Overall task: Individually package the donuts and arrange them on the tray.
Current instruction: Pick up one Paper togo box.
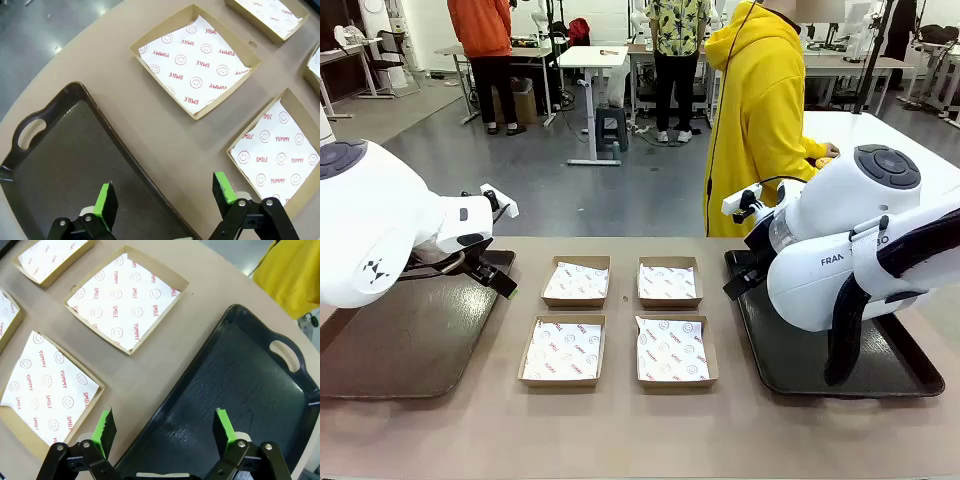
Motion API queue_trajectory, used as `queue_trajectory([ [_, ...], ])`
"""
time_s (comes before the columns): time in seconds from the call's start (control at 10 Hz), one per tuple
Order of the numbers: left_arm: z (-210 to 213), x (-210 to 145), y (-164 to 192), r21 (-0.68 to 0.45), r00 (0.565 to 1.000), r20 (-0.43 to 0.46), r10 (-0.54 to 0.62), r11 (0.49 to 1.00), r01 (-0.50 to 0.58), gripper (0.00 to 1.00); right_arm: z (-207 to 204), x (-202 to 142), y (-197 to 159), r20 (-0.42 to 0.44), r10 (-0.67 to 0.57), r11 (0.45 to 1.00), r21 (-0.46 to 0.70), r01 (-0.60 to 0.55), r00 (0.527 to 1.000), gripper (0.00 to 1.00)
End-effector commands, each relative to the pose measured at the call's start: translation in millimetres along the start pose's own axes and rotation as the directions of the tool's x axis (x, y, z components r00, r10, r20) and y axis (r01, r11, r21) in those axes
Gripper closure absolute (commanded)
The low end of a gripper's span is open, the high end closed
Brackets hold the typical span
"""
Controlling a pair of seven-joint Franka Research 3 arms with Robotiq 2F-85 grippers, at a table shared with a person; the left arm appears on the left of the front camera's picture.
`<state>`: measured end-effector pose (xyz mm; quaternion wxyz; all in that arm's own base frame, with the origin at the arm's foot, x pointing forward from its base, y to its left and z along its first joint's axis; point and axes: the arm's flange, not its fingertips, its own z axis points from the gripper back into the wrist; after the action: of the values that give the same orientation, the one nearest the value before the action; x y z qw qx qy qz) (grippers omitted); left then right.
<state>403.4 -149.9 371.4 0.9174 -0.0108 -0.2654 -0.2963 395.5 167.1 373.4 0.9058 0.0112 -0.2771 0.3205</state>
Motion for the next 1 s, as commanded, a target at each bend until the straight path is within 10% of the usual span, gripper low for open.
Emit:
queue_trajectory([
  [0.0,0.0,0.0,-0.1,0.000,1.000,0.000,0.000,1.000,0.000,0.00,0.0,0.0,0.0,0.000,0.000,1.000,0.000,0.000,1.000,0.00],
  [0.9,0.0,0.0,-0.1,0.000,1.000,0.000,0.000,1.000,0.000,0.00,0.0,0.0,0.0,0.000,0.000,1.000,0.000,0.000,1.000,0.00],
])
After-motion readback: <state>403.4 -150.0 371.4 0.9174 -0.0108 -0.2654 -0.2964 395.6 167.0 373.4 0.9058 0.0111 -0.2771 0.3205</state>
